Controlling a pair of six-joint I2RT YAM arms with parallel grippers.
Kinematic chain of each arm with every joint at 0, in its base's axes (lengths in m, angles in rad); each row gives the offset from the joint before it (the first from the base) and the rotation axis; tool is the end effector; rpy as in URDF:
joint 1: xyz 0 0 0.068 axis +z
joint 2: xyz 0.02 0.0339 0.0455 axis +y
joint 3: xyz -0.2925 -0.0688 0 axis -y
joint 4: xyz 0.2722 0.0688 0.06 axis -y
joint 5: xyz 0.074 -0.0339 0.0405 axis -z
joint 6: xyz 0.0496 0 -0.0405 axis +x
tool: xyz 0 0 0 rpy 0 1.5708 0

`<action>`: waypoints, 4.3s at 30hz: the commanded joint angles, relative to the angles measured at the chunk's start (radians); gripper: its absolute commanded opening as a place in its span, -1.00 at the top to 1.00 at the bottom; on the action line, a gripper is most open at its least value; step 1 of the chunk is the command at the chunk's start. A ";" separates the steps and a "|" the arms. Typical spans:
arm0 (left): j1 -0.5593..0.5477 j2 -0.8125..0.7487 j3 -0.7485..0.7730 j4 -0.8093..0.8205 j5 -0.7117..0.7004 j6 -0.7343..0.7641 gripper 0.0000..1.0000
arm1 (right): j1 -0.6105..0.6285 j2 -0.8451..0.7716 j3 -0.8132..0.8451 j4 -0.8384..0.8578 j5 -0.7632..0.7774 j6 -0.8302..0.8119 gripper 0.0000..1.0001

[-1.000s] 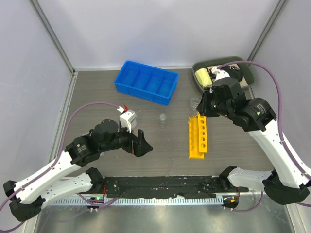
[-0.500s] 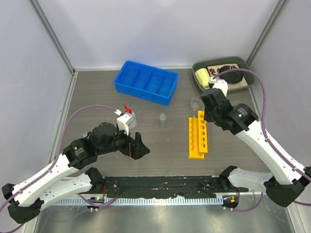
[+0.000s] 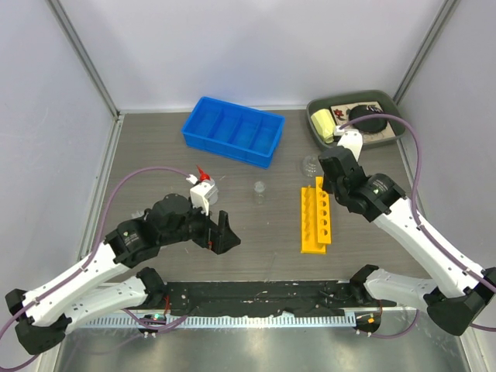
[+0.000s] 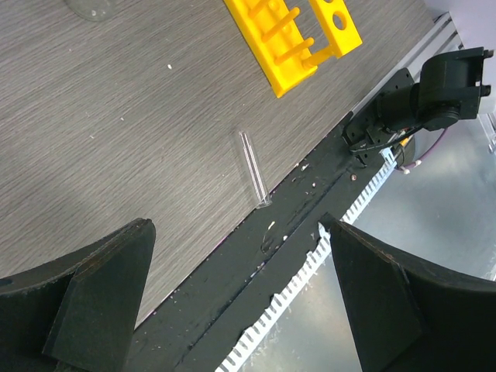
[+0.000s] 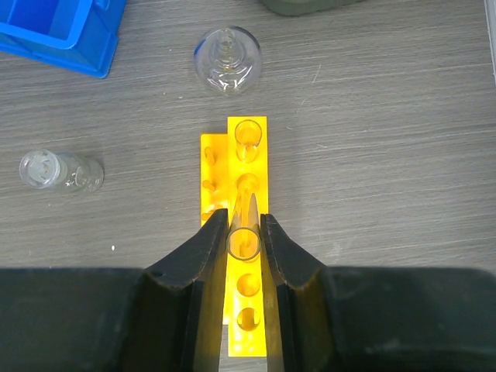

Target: Organize the chemistry lab equipment

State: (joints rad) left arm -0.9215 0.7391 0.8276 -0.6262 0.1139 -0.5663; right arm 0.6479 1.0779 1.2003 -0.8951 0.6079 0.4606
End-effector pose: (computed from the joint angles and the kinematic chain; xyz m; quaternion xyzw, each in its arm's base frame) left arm 0.1016 -0.1432 0.3312 0.1810 0.8495 -0.3703 0.3293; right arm 0.1978 0.1142 0.3839 0.0336 0.8862 -0.0394 0.4604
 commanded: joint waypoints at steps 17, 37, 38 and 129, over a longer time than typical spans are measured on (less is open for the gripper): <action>0.004 0.008 0.015 0.013 0.007 0.019 -0.99 | -0.016 0.010 -0.105 0.128 0.004 0.003 0.93; 0.004 0.048 0.022 0.011 -0.013 0.023 -1.00 | -0.125 0.060 -0.235 0.196 -0.128 0.059 0.86; 0.004 0.051 0.025 0.011 -0.014 0.025 -1.00 | -0.129 0.060 -0.245 0.200 -0.146 0.062 0.86; -0.557 0.922 0.028 0.247 -0.573 -0.362 0.03 | -0.149 -0.213 -0.079 -0.125 -0.290 -0.056 -0.20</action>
State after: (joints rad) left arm -1.4654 1.6432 0.8986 -0.4236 -0.4461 -0.8871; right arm 0.4919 0.8810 1.1248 -1.0336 0.3298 0.3981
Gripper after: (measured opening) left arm 0.512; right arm 0.599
